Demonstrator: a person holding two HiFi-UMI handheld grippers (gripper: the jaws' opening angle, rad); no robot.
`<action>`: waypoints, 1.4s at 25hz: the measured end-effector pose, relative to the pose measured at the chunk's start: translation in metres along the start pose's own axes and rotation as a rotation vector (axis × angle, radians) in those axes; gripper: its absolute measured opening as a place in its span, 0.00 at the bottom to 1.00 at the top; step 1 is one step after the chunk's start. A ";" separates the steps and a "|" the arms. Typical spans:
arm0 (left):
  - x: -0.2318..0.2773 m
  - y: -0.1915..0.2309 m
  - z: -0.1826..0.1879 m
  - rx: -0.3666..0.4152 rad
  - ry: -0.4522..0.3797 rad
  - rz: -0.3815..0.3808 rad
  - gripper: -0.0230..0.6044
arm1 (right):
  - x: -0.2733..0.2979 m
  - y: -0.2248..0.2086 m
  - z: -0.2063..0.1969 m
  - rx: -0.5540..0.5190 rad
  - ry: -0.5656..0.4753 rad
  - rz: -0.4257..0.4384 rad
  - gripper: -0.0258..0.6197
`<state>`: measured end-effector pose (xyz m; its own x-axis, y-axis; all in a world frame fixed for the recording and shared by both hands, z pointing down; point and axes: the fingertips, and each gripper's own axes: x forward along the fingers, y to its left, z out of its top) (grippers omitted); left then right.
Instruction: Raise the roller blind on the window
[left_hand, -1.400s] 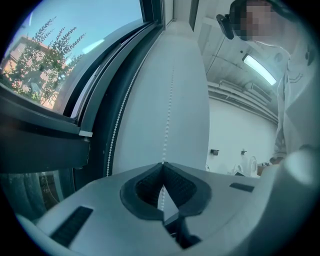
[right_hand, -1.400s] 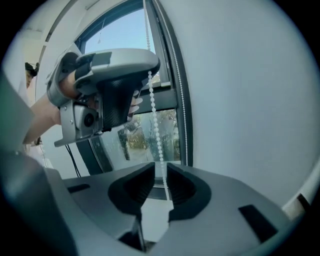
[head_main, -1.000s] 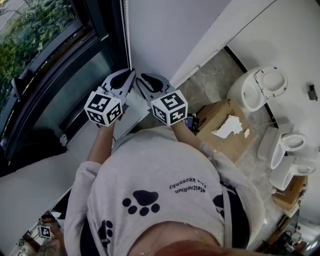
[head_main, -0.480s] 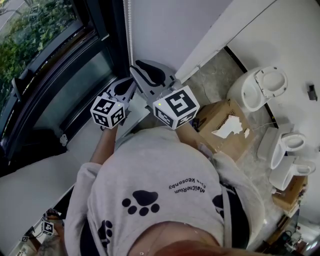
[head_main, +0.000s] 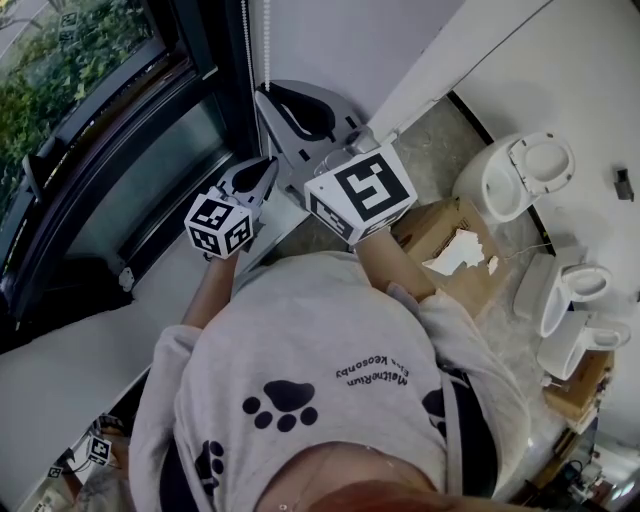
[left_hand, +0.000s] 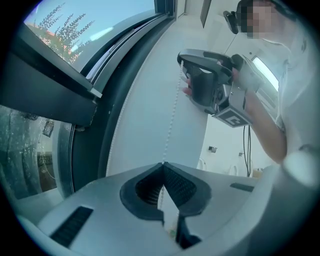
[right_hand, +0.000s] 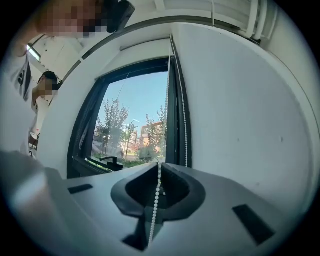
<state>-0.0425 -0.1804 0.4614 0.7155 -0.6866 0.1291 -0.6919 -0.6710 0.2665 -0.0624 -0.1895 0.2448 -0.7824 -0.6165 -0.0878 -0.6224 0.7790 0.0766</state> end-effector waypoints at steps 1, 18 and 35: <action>0.000 0.000 0.000 -0.005 -0.004 0.000 0.05 | 0.001 0.000 0.001 -0.006 0.005 -0.002 0.07; -0.005 0.010 -0.011 0.103 -0.074 0.048 0.05 | 0.000 -0.003 -0.020 -0.022 0.042 -0.024 0.05; -0.031 -0.001 0.083 0.164 -0.229 0.032 0.16 | 0.001 -0.004 -0.102 0.007 0.193 -0.042 0.05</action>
<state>-0.0719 -0.1820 0.3777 0.6654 -0.7412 -0.0891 -0.7337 -0.6713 0.1048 -0.0634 -0.2050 0.3457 -0.7457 -0.6585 0.1012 -0.6549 0.7524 0.0704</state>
